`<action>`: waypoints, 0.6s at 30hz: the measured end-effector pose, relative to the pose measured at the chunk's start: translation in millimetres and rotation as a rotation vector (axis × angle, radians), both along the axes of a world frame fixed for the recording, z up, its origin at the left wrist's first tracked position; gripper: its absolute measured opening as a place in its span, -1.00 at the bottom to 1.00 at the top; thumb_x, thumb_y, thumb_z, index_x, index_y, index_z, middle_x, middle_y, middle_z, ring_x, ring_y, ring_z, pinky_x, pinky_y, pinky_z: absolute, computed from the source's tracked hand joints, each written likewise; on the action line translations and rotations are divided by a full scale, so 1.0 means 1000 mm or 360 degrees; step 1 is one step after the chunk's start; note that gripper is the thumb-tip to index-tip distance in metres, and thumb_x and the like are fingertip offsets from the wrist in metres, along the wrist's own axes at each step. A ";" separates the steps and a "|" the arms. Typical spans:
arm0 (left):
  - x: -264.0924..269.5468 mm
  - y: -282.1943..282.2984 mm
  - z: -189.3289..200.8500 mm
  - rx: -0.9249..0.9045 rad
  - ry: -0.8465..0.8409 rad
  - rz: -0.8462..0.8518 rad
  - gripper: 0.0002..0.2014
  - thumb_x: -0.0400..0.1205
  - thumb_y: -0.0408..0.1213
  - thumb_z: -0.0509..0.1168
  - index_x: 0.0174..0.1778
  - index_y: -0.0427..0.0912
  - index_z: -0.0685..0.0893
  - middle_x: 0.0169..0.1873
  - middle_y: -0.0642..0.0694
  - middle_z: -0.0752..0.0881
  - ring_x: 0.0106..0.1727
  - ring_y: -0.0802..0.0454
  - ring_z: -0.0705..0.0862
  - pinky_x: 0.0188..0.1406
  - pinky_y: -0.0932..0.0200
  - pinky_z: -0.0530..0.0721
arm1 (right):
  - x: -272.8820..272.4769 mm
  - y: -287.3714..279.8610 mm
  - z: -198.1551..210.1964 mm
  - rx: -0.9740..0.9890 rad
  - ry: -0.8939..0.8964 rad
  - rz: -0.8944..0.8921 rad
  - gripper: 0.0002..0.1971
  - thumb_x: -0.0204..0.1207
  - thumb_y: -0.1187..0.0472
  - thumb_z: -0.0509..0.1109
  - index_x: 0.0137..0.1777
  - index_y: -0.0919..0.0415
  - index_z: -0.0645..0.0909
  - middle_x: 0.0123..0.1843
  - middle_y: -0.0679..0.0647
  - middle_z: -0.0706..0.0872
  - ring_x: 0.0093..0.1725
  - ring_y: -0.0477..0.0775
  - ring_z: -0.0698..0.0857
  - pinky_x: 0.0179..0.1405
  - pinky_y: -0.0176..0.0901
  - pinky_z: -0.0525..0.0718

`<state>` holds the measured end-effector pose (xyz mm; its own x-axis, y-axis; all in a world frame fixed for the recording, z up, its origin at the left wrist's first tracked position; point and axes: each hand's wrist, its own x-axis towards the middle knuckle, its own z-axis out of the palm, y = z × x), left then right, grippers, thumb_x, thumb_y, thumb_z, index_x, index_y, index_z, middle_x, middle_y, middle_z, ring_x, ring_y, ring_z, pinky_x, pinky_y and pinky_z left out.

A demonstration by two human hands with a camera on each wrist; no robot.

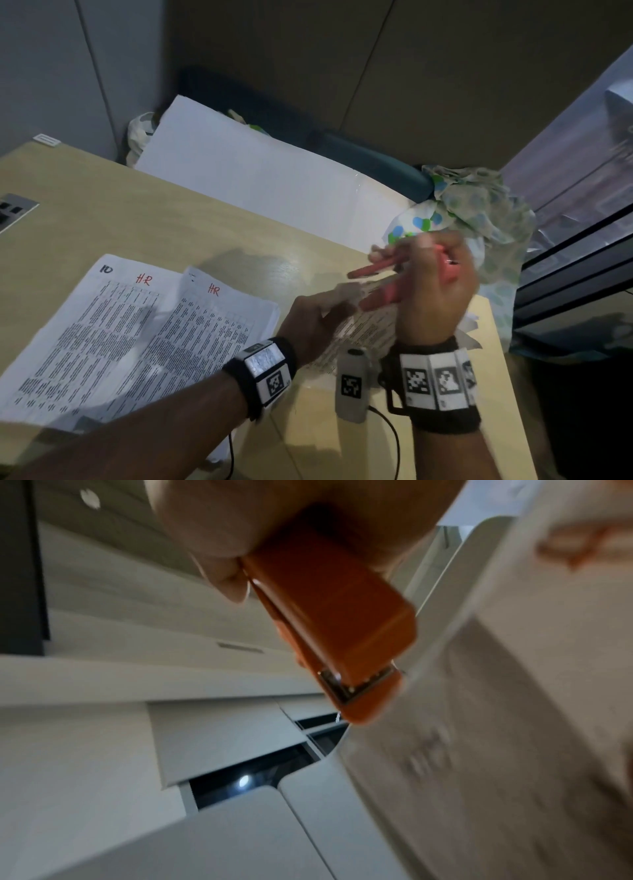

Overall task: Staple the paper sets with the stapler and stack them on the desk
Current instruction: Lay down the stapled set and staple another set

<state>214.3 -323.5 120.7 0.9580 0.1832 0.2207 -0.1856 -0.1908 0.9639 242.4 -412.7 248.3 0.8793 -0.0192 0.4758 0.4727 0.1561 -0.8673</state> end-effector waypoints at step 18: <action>-0.013 0.052 0.018 -0.0240 -0.0030 0.0233 -0.77 0.67 -0.12 0.19 0.09 0.40 0.45 -0.18 -0.09 0.79 -0.17 -0.07 0.81 -0.24 -0.28 0.79 | 0.002 -0.130 -0.237 -0.1729 0.1593 -0.0248 -0.55 0.35 0.18 0.64 0.24 0.29 0.76 0.21 0.17 0.80 0.15 0.16 0.73 0.27 -0.20 0.57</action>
<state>201.1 -271.1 138.4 0.9148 0.3523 0.1977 -0.1845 -0.0709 0.9803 244.6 -542.9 11.4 0.8649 -0.1819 -0.4678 -0.4254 -0.7603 -0.4908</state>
